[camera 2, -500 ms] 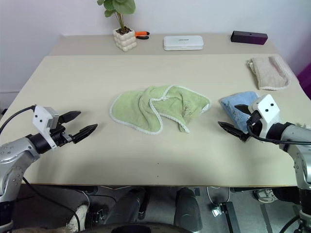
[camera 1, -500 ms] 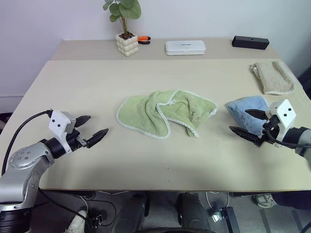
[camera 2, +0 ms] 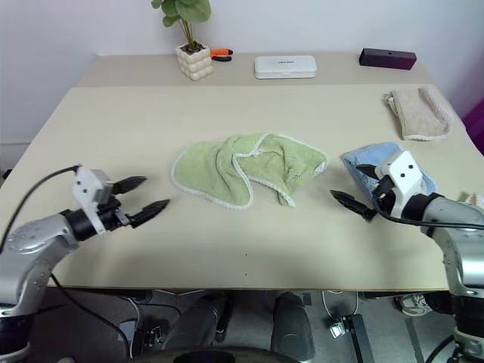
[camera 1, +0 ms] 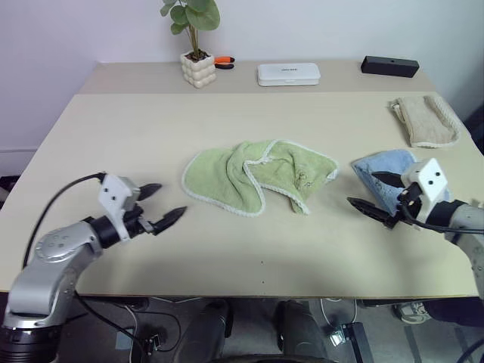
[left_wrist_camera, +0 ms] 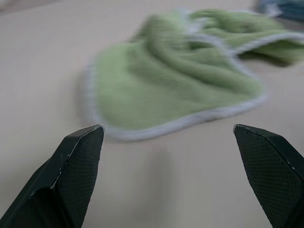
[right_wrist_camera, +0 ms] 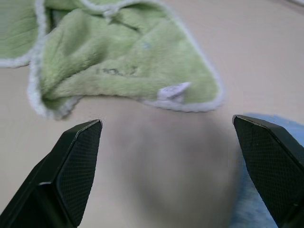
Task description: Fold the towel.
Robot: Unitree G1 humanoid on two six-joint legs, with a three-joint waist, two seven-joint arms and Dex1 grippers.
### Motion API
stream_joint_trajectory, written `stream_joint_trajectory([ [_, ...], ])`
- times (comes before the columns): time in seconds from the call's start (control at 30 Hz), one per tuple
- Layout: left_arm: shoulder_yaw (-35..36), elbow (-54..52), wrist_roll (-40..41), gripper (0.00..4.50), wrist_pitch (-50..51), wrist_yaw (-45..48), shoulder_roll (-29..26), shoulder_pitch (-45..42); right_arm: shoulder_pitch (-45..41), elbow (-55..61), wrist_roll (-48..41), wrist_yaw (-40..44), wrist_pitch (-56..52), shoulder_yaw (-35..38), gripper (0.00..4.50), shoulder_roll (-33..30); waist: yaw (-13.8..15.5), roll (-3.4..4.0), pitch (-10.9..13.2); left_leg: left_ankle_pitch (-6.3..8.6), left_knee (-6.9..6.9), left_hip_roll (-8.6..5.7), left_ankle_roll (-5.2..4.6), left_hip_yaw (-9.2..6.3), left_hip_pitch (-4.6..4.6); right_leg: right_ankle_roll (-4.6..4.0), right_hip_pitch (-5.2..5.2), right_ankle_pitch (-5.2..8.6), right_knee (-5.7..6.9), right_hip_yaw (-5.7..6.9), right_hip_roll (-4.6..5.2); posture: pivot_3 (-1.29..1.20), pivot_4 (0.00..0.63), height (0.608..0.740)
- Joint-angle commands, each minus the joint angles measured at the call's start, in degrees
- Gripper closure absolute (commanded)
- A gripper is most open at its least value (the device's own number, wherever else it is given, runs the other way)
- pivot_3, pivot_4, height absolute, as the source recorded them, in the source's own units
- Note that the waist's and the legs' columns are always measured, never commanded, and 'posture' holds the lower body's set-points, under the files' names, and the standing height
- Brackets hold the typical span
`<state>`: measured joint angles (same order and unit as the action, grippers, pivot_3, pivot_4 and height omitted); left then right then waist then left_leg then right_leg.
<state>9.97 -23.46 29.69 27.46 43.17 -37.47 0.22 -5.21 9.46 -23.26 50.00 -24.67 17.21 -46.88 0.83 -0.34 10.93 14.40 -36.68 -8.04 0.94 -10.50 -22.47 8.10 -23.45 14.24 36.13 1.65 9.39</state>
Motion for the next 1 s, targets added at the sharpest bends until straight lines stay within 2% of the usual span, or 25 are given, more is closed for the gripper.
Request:
stream_joint_trajectory([
  [0.03, -5.6, -3.1, -2.1, 0.03, -0.1, -0.3, 0.8, -2.7, -1.5, 2.3, -0.3, -1.0, 0.7, -0.6, 0.0, 0.8, 0.0, 0.0, 0.0, 0.0, 0.0, 0.0, 0.0, -0.01, 0.0, 0.0, 0.0, 0.0, 0.0, 0.0, -0.01, 0.0, 0.15, 0.74],
  [0.17, -14.8, -0.7, -5.5, 0.03, 1.1, -1.2, 4.8, -8.8, -1.7, 3.5, -0.3, -2.0, 0.6, -3.3, 0.0, 3.1, 0.2, 0.0, 0.0, 0.0, -0.04, -0.01, 0.0, 0.0, 0.0, 0.03, 0.03, -0.02, -0.01, 0.0, -0.01, 0.0, 0.15, 0.74],
  [0.33, -27.0, 7.0, -14.3, 0.03, -0.8, -0.7, 8.9, -17.0, -1.7, 7.7, -2.1, -4.3, -1.5, -4.8, 0.0, 6.2, -0.1, 0.01, 0.0, 0.0, -0.04, -0.01, 0.0, 0.03, -0.01, 0.09, 0.03, -0.06, -0.02, 0.01, -0.02, 0.0, 0.15, 0.74],
  [0.47, -30.5, 13.0, -19.8, 0.03, -3.2, -0.6, 9.1, -19.5, -0.9, 10.5, -1.9, -6.8, -3.2, -5.2, 0.0, 7.7, -0.1, 0.01, 0.0, 0.02, -0.02, 0.03, -0.04, 0.1, 0.01, 0.11, -0.02, -0.06, -0.02, -0.03, -0.04, 0.0, 0.15, 0.74],
  [0.73, -32.3, 19.6, -24.3, 0.03, -5.9, -1.6, 12.4, -21.6, 0.4, 14.5, -2.7, -9.0, -5.9, -5.5, 0.0, 8.3, 0.9, 0.03, 0.0, 0.02, -0.13, 0.01, -0.04, 0.06, 0.01, 0.18, 0.04, -0.11, -0.02, -0.04, -0.07, 0.0, 0.15, 0.74],
  [0.83, -30.8, 21.7, -24.9, 0.89, -6.9, -2.8, 13.7, -22.2, 0.2, 15.2, -3.0, -9.6, -6.7, -5.8, 0.0, 8.3, 1.4, 0.03, 0.0, 0.02, -0.17, 0.02, -0.04, 0.06, 0.03, 0.18, 0.07, -0.13, -0.01, -0.04, -0.08, 0.0, 0.15, 0.74],
  [1.0, -29.1, 24.8, -26.0, 3.36, -8.5, -5.6, 15.3, -22.7, -0.1, 15.9, -3.6, -10.0, -7.5, -5.9, 0.0, 8.1, 1.4, 0.02, 0.0, 0.02, -0.22, 0.04, -0.04, 0.05, 0.03, 0.21, 0.09, -0.16, -0.01, -0.04, -0.12, 0.0, 0.15, 0.74],
])
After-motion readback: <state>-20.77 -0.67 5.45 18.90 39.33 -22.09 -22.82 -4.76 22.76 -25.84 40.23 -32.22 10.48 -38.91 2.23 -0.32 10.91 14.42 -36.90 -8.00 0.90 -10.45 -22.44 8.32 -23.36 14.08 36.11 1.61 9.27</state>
